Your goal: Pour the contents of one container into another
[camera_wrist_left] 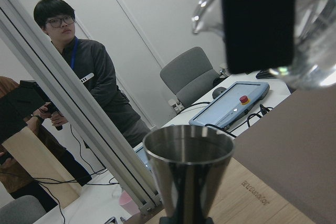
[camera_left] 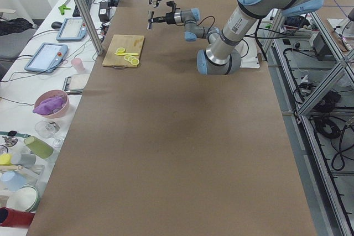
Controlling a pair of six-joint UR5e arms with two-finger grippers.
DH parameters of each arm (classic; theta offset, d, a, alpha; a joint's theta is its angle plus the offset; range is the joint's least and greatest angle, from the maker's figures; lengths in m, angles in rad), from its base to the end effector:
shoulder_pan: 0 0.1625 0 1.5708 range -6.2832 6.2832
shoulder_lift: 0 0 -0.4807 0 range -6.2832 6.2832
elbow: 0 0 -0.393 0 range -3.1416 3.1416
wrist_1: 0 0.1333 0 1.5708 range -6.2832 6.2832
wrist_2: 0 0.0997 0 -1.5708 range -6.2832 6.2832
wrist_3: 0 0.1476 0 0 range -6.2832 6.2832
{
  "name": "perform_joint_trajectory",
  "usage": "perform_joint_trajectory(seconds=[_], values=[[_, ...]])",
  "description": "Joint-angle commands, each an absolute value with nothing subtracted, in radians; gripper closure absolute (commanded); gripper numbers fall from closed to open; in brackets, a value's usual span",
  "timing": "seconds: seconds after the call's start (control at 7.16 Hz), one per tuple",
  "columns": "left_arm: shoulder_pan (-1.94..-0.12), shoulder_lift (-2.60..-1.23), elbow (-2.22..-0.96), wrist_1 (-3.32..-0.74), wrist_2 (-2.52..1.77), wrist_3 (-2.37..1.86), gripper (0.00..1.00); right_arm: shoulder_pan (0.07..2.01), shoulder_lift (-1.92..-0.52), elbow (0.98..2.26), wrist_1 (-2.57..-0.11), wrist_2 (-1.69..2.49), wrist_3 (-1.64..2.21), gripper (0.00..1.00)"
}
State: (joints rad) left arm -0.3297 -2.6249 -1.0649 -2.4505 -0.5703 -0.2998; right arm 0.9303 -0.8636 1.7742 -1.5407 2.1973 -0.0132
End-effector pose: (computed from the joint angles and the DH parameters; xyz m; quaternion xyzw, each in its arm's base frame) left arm 0.7175 -0.5177 0.1078 0.6648 0.1400 0.0208 0.7335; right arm -0.3860 -0.5962 0.2074 0.3254 -0.3943 -0.4045 0.7583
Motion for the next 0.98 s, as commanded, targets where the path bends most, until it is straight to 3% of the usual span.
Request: perform_joint_trajectory(seconds=[0.0, 0.42, 0.84], values=[[-0.327, -2.642, -1.048, -2.434, -0.566, -0.304, 1.0, 0.934, -0.871, 1.775, -1.572, 2.194, -0.04, 1.0], [-0.328, -2.623, -1.06, -2.434, -0.568, -0.305, 1.0, 0.959, -0.876, 1.828, -1.704, 2.194, -0.09, 1.0], [-0.328, -2.622, -1.062, -2.434, -0.566, -0.305, 1.0, 0.943, -0.847, 1.795, -1.707, 2.18, -0.089, 1.0]])
